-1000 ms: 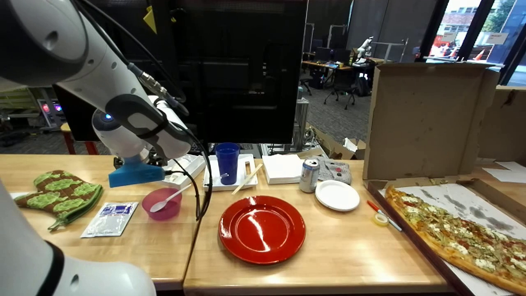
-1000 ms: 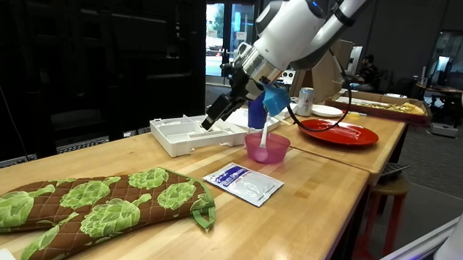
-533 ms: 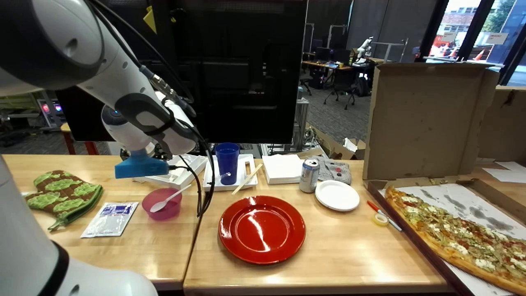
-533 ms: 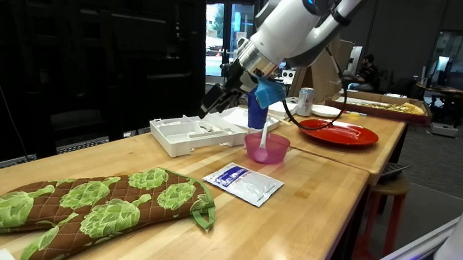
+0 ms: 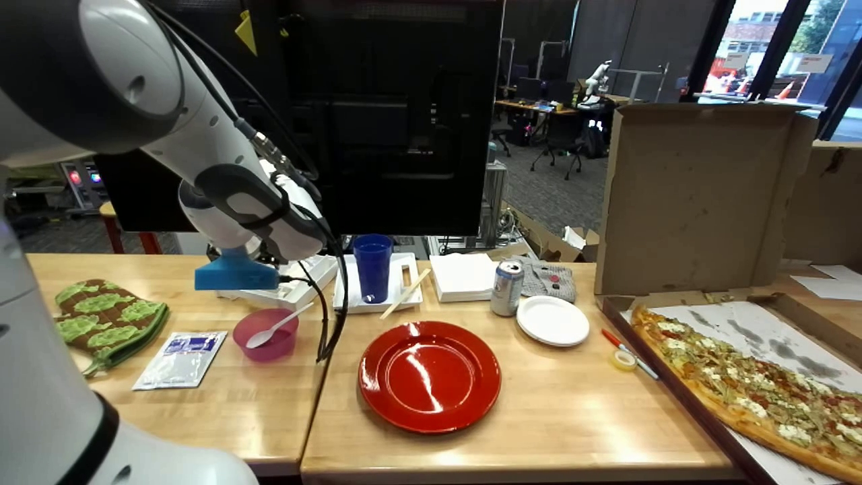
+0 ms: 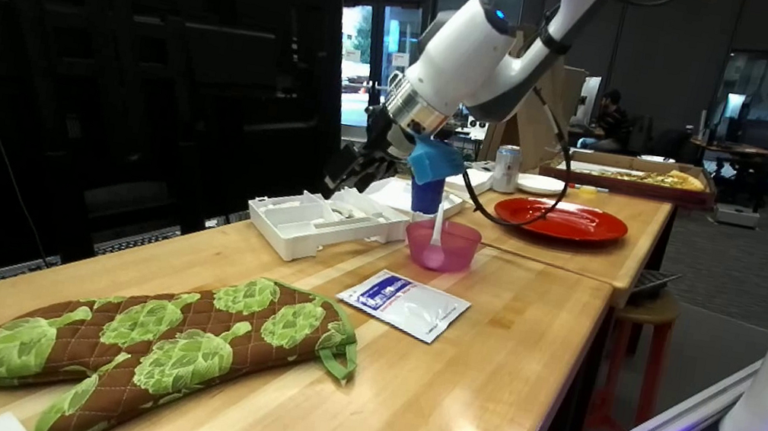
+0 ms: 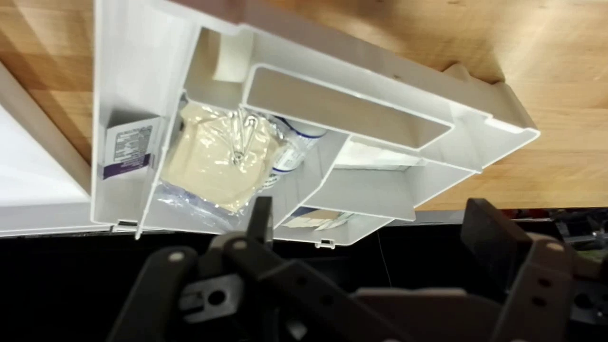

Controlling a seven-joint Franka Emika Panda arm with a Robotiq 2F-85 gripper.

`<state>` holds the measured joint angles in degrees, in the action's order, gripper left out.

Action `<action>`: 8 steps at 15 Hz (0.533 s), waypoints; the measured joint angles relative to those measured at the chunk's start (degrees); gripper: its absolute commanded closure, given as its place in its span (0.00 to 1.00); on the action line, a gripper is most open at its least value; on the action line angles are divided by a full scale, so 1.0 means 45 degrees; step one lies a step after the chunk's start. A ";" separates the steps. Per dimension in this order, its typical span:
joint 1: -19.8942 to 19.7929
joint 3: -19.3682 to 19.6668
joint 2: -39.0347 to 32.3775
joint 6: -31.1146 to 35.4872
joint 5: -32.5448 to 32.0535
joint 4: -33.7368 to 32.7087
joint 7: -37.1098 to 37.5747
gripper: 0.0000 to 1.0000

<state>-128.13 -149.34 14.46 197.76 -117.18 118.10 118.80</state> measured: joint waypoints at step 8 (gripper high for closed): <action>-0.1058 0.0116 0.0439 -0.0001 0.0005 -0.0447 0.0257 0.00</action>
<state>-132.89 -148.82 16.43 197.76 -117.16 116.09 119.96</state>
